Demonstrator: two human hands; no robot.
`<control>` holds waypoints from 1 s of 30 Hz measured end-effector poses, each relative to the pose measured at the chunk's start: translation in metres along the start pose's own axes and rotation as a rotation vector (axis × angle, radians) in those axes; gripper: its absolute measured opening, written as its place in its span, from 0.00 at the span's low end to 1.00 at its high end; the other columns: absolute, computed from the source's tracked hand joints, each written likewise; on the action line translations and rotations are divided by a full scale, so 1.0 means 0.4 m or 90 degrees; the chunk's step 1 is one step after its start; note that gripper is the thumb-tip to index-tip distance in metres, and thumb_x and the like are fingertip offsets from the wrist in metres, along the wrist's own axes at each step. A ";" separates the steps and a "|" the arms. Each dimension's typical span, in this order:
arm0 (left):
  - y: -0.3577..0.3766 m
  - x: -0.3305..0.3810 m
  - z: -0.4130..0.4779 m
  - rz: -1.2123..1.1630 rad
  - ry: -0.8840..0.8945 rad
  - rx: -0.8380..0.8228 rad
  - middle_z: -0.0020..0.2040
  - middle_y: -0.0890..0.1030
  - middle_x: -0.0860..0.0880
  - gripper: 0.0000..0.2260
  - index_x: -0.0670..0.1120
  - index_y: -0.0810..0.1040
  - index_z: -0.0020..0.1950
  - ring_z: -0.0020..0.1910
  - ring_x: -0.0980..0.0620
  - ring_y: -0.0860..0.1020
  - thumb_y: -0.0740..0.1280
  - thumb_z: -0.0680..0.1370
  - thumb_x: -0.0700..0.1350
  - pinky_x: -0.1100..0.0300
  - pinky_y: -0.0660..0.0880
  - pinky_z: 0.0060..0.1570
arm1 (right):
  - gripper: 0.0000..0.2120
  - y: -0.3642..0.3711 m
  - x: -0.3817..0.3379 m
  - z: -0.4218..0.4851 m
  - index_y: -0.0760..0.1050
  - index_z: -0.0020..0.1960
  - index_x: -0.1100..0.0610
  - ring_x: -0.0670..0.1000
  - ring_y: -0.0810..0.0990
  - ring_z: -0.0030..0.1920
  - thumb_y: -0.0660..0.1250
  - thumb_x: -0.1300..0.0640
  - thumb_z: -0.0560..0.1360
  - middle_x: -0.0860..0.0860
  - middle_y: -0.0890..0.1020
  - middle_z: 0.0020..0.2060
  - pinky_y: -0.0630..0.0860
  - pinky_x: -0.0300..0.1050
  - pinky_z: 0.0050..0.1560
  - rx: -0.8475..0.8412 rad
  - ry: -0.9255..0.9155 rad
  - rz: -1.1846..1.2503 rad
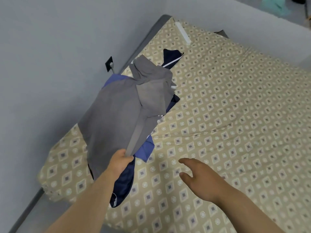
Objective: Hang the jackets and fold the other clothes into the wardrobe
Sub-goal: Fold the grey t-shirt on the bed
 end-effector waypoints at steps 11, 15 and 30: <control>0.071 -0.105 0.210 0.265 -0.142 0.062 0.44 0.77 0.45 0.07 0.46 0.71 0.41 0.37 0.48 0.74 0.61 0.79 0.41 0.57 0.69 0.37 | 0.22 0.029 0.062 0.063 0.62 0.76 0.42 0.41 0.67 0.70 0.58 0.45 0.82 0.40 0.67 0.72 0.63 0.34 0.63 0.000 0.063 0.051; 0.061 -0.037 0.158 -0.018 -0.079 0.116 0.42 0.74 0.42 0.08 0.41 0.72 0.44 0.36 0.50 0.70 0.56 0.81 0.38 0.57 0.67 0.36 | 0.22 0.034 0.043 0.044 0.63 0.75 0.43 0.41 0.68 0.69 0.59 0.45 0.82 0.41 0.69 0.72 0.63 0.33 0.62 0.005 0.066 0.085; -0.144 0.571 -0.582 -0.074 0.396 -0.188 0.47 0.85 0.38 0.10 0.46 0.85 0.50 0.45 0.47 0.83 0.67 0.75 0.47 0.55 0.79 0.47 | 0.40 -0.176 -0.123 -0.169 0.48 0.77 0.34 0.35 0.57 0.72 0.68 0.43 0.73 0.34 0.57 0.72 0.56 0.35 0.70 0.207 -0.197 0.209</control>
Point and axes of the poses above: each hand's wrist, its own z-axis towards the middle knuckle, its own y-axis out of the palm, x = y × z, the point moved 1 cm from there along z, towards the middle knuckle
